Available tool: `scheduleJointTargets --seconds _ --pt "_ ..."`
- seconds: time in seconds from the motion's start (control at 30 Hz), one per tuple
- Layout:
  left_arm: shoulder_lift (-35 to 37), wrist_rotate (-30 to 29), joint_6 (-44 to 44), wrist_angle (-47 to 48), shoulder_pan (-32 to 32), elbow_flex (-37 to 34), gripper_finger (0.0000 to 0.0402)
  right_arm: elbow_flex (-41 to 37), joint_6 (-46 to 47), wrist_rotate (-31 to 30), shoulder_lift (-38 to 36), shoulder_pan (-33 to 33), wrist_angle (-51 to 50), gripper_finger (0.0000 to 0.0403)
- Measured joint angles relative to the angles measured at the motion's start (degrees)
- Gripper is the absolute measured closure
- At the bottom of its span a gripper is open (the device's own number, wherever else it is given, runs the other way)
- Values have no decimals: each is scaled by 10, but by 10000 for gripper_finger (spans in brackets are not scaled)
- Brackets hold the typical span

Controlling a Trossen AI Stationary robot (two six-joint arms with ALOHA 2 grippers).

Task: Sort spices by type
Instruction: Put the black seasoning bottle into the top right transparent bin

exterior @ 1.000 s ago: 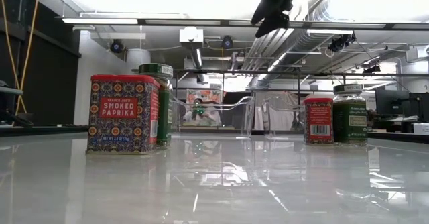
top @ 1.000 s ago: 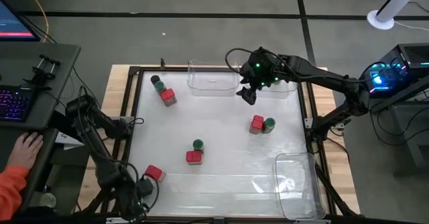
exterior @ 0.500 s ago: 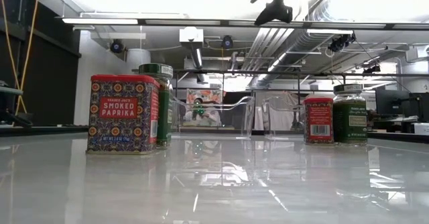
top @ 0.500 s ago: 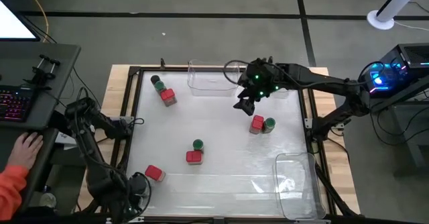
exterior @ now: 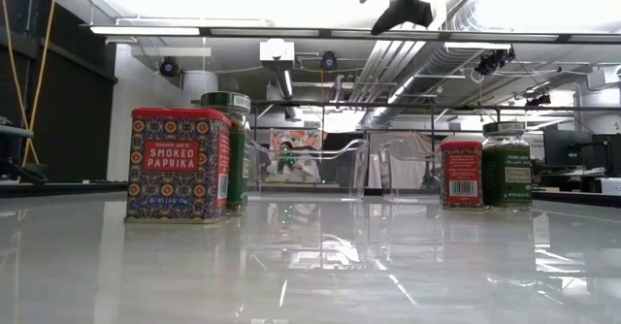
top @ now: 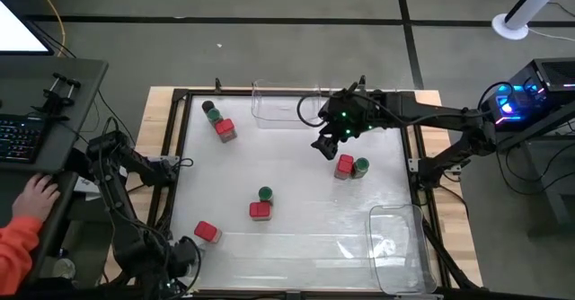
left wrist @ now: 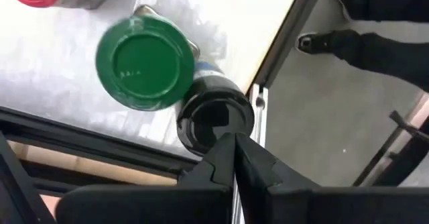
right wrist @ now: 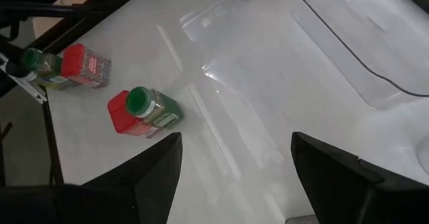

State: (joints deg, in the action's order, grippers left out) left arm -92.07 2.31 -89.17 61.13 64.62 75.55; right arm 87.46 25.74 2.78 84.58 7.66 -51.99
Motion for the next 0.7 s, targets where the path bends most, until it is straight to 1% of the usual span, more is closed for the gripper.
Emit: scheduleJointTargets --seconds 0.33,0.53,0.7 --pt "-5 1 -7 -2 -2 0 402 0 -17 -2 0 -1 0 128" --pt "-30 37 3 -21 -5 0 401 0 -32 -2 0 -1 0 128" --pt "-40 40 3 -25 -9 3 401 0 -37 -1 0 -1 0 128"
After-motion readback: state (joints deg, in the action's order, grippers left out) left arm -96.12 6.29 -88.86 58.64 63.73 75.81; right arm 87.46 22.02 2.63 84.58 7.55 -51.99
